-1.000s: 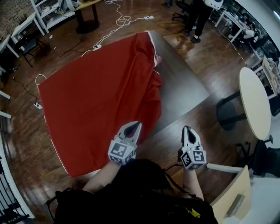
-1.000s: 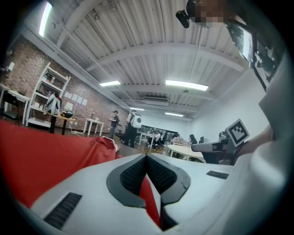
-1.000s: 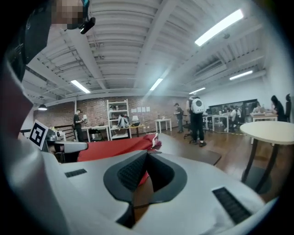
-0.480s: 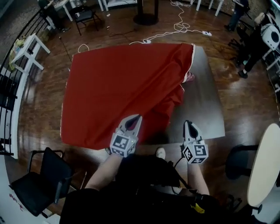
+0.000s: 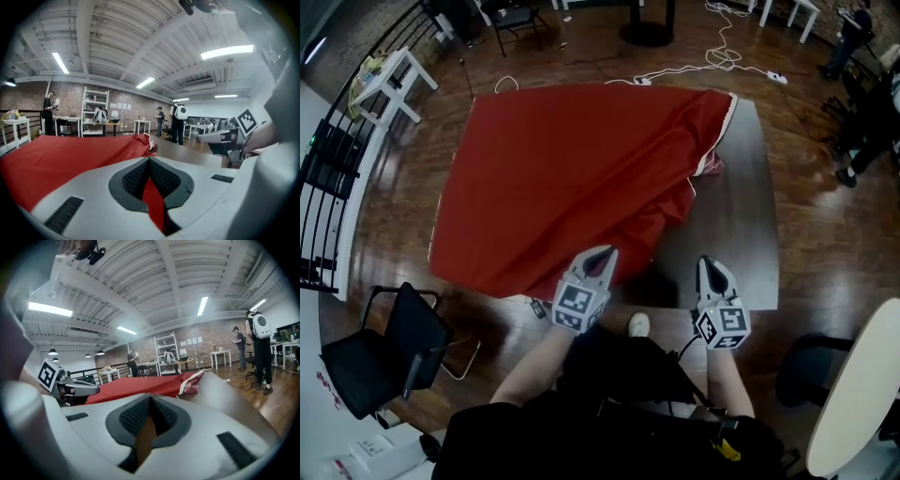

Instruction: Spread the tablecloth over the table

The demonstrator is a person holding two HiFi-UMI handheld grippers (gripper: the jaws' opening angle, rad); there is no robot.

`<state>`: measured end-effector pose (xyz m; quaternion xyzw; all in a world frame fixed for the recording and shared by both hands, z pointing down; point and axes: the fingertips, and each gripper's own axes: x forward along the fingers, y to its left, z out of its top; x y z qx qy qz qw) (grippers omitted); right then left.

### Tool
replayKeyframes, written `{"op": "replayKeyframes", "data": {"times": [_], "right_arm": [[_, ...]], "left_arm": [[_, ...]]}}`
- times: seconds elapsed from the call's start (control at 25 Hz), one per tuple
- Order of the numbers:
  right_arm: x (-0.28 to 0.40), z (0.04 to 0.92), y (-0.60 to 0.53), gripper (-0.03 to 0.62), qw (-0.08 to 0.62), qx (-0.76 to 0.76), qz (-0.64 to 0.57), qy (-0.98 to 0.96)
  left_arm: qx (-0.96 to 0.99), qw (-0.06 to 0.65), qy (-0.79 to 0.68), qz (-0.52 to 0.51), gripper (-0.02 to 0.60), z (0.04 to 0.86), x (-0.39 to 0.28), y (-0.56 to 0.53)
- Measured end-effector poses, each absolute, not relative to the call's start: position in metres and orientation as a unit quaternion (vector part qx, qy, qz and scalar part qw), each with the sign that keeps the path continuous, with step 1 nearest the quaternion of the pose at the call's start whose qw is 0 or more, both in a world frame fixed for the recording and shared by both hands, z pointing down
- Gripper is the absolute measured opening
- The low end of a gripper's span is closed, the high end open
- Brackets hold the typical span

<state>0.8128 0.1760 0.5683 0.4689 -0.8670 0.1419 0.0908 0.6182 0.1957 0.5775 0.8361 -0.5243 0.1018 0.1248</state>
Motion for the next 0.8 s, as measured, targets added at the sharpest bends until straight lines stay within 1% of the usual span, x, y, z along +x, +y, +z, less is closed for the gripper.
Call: {"op": "replayKeyframes", "data": {"times": [0.04, 0.08, 0.12, 0.16, 0.2, 0.32, 0.4, 0.44, 0.48, 0.52, 0.56, 0.6, 0.68, 0.8], "right_arm": [[0.814, 0.572, 0.177, 0.006, 0.094, 0.467, 0.146, -0.867], [0.814, 0.576, 0.178, 0.006, 0.098, 0.465, 0.151, -0.867], [0.814, 0.580, 0.179, 0.006, 0.103, 0.462, 0.155, -0.867], [0.813, 0.584, 0.180, 0.006, 0.109, 0.459, 0.159, -0.867], [0.812, 0.588, 0.181, 0.006, 0.116, 0.457, 0.163, -0.867], [0.809, 0.598, 0.185, 0.006, 0.130, 0.457, 0.175, -0.862], [0.806, 0.600, 0.189, 0.006, 0.134, 0.460, 0.182, -0.859], [0.803, 0.601, 0.189, 0.006, 0.137, 0.461, 0.185, -0.857], [0.802, 0.603, 0.189, 0.006, 0.141, 0.463, 0.186, -0.855], [0.801, 0.605, 0.188, 0.006, 0.146, 0.465, 0.186, -0.853], [0.799, 0.608, 0.186, 0.006, 0.152, 0.469, 0.185, -0.850], [0.798, 0.610, 0.185, 0.006, 0.157, 0.474, 0.186, -0.846], [0.792, 0.614, 0.183, 0.006, 0.158, 0.485, 0.196, -0.837], [0.774, 0.619, 0.175, 0.006, 0.149, 0.494, 0.218, -0.828]], "left_arm": [[0.836, 0.136, -0.518, 0.119, 0.015, 0.591, 0.627, 0.196], [0.837, 0.147, -0.507, 0.140, 0.085, 0.605, 0.637, 0.196], [0.839, 0.155, -0.495, 0.165, 0.170, 0.620, 0.647, 0.196], [0.840, 0.157, -0.483, 0.193, 0.210, 0.634, 0.658, 0.195], [0.840, 0.150, -0.472, 0.221, 0.229, 0.646, 0.667, 0.194], [0.837, 0.125, -0.447, 0.289, 0.233, 0.678, 0.685, 0.189], [0.830, 0.128, -0.436, 0.324, 0.255, 0.700, 0.684, 0.188], [0.825, 0.132, -0.431, 0.340, 0.255, 0.711, 0.681, 0.187], [0.822, 0.137, -0.428, 0.350, 0.241, 0.718, 0.677, 0.185], [0.821, 0.145, -0.428, 0.349, 0.166, 0.722, 0.672, 0.182], [0.824, 0.157, -0.428, 0.337, 0.076, 0.721, 0.667, 0.178], [0.830, 0.174, -0.426, 0.315, 0.017, 0.716, 0.661, 0.176], [0.844, 0.207, -0.419, 0.261, 0.011, 0.701, 0.646, 0.174], [0.863, 0.230, -0.405, 0.195, 0.011, 0.665, 0.613, 0.161]]}}
